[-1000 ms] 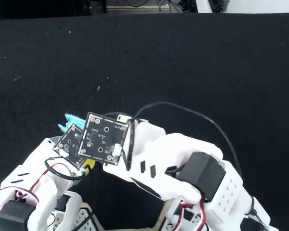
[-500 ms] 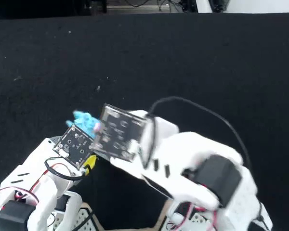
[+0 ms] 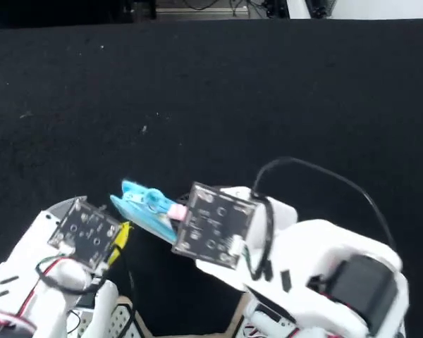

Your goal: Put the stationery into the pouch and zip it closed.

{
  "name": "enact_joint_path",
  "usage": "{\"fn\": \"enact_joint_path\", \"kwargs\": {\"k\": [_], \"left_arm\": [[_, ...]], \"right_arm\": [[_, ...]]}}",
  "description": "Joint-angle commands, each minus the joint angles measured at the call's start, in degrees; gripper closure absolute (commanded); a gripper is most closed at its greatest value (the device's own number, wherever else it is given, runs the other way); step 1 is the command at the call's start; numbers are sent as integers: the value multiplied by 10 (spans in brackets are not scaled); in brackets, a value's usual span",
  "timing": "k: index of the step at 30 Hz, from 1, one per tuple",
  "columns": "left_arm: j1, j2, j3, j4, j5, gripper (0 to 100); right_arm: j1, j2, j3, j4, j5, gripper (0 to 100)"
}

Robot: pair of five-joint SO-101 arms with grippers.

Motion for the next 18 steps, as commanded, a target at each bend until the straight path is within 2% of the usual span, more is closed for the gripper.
{"fn": "enact_joint_path", "kwargs": {"k": [1,10,18], "left_arm": [[-8,4,-58,5,-28,728],[-12,5,-73,0,-164,733],[-8,5,-69,-45,-169,733]], "right_arm": [[7,-22,-23,11,0,988],[7,-28,-22,53,0,988],[7,-28,-22,55,0,988]]}}
